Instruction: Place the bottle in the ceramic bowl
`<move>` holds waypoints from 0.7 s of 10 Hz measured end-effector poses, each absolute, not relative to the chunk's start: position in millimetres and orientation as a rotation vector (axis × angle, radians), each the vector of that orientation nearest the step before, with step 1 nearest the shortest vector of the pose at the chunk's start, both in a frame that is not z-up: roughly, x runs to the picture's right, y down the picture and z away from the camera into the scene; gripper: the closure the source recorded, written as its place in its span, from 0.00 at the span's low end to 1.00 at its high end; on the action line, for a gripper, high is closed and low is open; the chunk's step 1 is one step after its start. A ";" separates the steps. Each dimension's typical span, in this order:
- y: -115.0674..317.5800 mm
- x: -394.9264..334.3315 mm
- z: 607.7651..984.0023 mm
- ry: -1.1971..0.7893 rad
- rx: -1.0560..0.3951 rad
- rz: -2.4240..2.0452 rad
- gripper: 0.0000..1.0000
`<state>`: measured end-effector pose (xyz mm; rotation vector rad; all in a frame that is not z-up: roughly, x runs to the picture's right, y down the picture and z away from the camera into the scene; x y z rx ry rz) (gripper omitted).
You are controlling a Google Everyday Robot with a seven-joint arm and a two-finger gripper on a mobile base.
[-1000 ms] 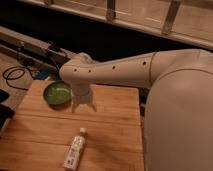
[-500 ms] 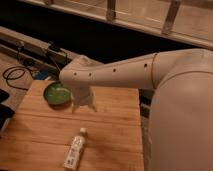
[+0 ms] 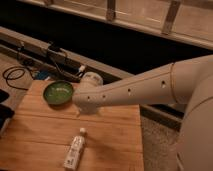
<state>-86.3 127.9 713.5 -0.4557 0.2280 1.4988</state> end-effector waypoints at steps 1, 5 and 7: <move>130.4 -89.2 713.1 0.206 -0.457 1.495 0.35; 133.0 -88.9 714.5 0.221 -0.456 1.487 0.35; 148.6 -102.5 724.1 0.313 -0.486 1.426 0.35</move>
